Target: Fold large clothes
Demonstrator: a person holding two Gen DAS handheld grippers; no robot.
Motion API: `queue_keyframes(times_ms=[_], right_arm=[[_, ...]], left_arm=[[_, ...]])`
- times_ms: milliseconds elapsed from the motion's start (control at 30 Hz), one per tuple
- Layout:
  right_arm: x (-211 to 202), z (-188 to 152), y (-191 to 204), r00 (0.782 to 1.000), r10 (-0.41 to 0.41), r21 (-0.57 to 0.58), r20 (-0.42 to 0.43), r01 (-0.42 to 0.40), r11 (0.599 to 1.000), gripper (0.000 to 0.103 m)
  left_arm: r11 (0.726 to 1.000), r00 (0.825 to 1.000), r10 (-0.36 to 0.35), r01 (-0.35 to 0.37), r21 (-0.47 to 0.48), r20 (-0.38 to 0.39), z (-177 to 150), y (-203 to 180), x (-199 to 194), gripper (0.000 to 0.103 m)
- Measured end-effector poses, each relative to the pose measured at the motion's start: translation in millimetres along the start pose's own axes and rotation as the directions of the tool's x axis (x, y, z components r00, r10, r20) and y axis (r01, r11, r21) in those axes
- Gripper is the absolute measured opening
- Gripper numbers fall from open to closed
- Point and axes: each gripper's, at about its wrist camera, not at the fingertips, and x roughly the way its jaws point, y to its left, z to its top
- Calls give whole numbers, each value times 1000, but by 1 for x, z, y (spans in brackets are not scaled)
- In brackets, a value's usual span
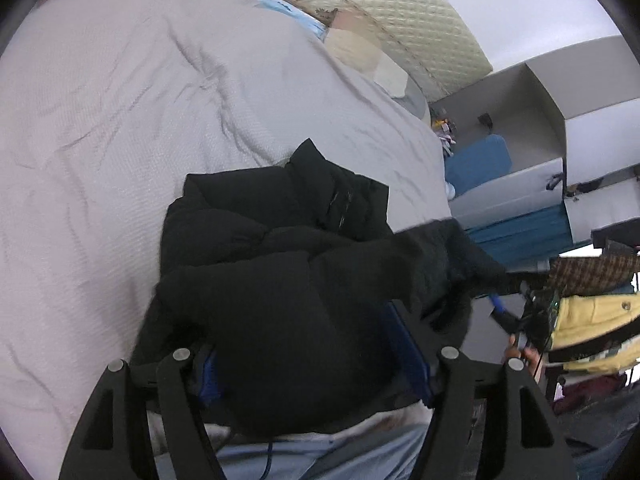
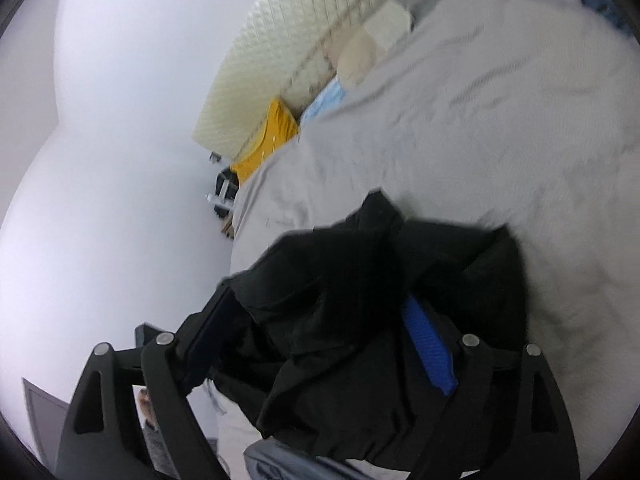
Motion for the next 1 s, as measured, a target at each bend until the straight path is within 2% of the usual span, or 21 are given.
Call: queue_keyframes(times_ms=[100,133,200,267,333,433,533,633,733,833,933,967,1000], right_arm=[[-27,2,-6,996,-49,-6,79,50,999,86],[-30,1,-8,994,-65,-3,88,66,998,86],[-31,-9,-10,993,-81,-32,81,84,996,86],[-21,-20,-4,992,-112,-98,52,117,988,86],[-4,-35,9,983,-177,-204,39,181,962,86],[29,-54,23,963,-265,-332,41,263,906,86],[60,-58,22,940,-335,-318,55,335,887,86],[77,-52,18,934,-350,-280,66,354,892,86],[92,-41,19,925,-374,-261,71,379,888,86],[116,-32,16,884,-465,-291,45,457,841,86],[144,-27,4,836,-549,-351,-8,512,784,86],[151,-27,-1,828,-560,-359,-33,513,780,81],[154,-29,-7,825,-562,-362,-52,509,781,68]], left_arm=[[999,997,43,-41,-23,61,0,19,-28,71],[999,996,45,-43,-27,78,1,24,-34,75],[996,986,93,-91,-16,141,-1,31,-50,85],[989,976,145,-148,7,164,-5,29,-50,86],[987,976,149,-157,42,158,-9,21,-37,86],[972,966,222,-230,55,134,-7,7,7,86],[974,969,227,-228,-3,100,5,1,47,86],[963,959,267,-262,-66,94,17,1,72,86],[944,945,317,-307,-119,84,35,5,92,86],[915,921,388,-381,-131,31,48,10,116,86],[889,892,452,-453,-71,-32,52,13,142,86],[873,873,485,-487,-27,-55,52,13,152,86],[867,866,497,-498,-11,-62,50,15,157,85]])
